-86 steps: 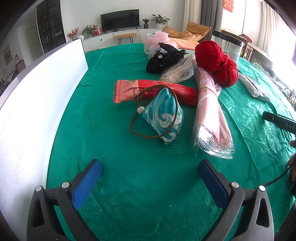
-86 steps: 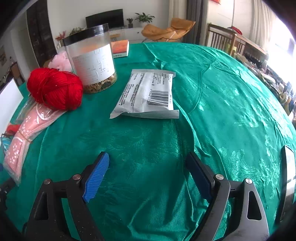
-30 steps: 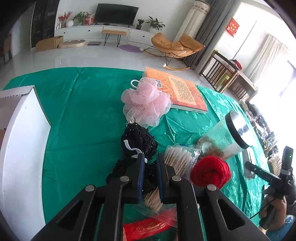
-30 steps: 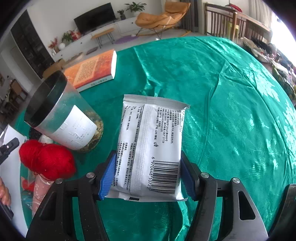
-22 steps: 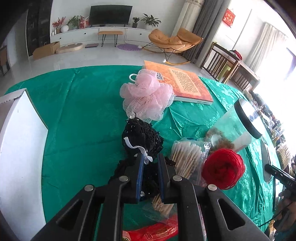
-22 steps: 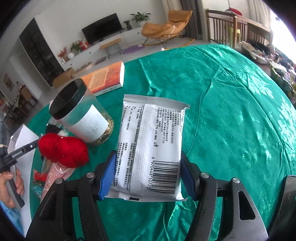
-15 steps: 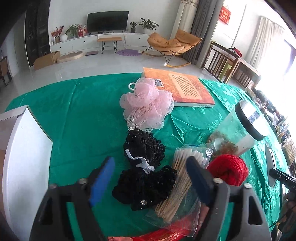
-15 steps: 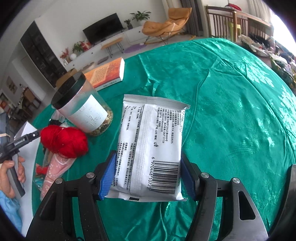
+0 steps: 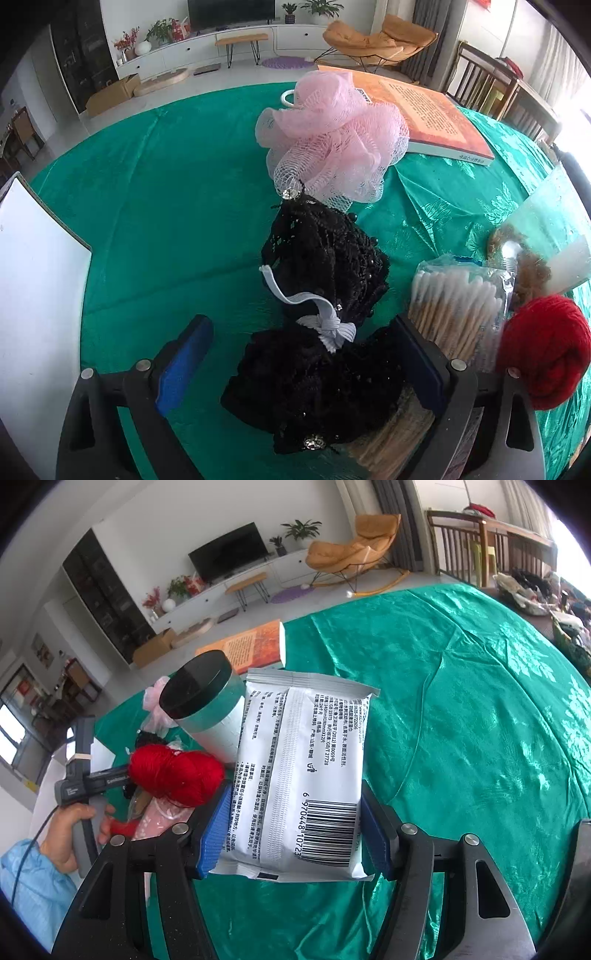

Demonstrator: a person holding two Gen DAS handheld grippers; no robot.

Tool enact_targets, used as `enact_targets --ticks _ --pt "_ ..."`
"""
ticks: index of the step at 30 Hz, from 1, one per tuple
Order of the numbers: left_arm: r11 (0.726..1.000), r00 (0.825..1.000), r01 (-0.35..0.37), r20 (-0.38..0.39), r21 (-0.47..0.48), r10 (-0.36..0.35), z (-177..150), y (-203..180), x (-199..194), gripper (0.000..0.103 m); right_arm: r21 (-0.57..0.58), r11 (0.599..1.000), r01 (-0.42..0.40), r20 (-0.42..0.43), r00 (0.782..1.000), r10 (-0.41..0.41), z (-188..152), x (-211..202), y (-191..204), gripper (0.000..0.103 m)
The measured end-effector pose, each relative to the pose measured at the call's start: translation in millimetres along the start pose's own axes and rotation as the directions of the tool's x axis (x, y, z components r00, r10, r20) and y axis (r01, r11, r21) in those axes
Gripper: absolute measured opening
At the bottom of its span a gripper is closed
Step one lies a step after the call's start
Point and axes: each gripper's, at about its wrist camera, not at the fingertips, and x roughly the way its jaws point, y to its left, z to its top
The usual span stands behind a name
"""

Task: Organize soft objects
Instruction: 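Carry both held items into the white box and open both tools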

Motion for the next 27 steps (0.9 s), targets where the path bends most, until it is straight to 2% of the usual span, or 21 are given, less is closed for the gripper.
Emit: enact_targets --ticks 1,3,5,6,7,9,12,16,20,22,24,27 --pt "1.000 1.000 -0.012 -0.012 -0.015 0.012 0 2 2 0.103 -0.004 1.000 0.002 0.004 1.000 -0.002 2 -2 1 0.067" --pt "1.000 0.999 -0.027 -0.032 -0.008 0.026 -1 1 2 0.103 -0.009 1.000 0.007 0.010 1.000 -0.007 6 -4 2 0.067" --pt "0.999 0.999 -0.033 -0.036 0.031 0.034 -2 -3 -1 0.090 -0.016 1.000 0.016 0.012 1.000 -0.016 13 -3 2 0.067" --pt "0.998 1.000 -0.020 -0.007 0.058 0.021 -3 -7 -7 0.055 -0.014 1.000 0.021 0.013 1.000 -0.021 17 -3 1 0.067" --pt "0.997 1.000 -0.024 0.004 0.074 0.024 -2 -8 -12 0.039 -0.008 1.000 0.024 0.018 1.000 -0.024 21 -4 0 0.067" --pt "0.998 1.000 0.023 0.017 0.050 -0.024 -1 -1 -21 0.036 0.003 1.000 0.027 0.030 0.999 -0.027 33 -8 -2 0.067" --pt "0.997 0.994 0.075 0.079 0.000 -0.075 -3 14 -44 0.035 -0.016 0.999 0.032 0.053 0.998 -0.031 43 -18 1 0.067" --pt "0.986 0.973 0.159 0.175 -0.038 -0.151 -14 38 -101 0.035 -0.051 0.998 0.025 0.053 0.998 -0.022 41 -30 18 0.067" --pt "0.979 0.948 0.203 0.259 -0.034 -0.187 -47 72 -176 0.035 -0.111 0.994 -0.018 0.041 0.999 0.023 30 -39 60 0.067" --pt "0.978 0.942 0.200 0.287 -0.056 -0.177 -71 97 -208 0.035 -0.157 0.986 -0.063 0.037 0.997 0.069 21 -44 93 0.067" --pt "0.980 0.944 0.176 0.299 -0.094 -0.140 -99 130 -235 0.035 -0.197 0.973 -0.122 0.028 0.991 0.130 11 -49 131 0.067" --pt "0.983 0.956 0.082 0.292 -0.163 -0.031 -148 176 -263 0.035 -0.244 0.936 -0.252 -0.007 0.966 0.258 -7 -55 195 0.067"
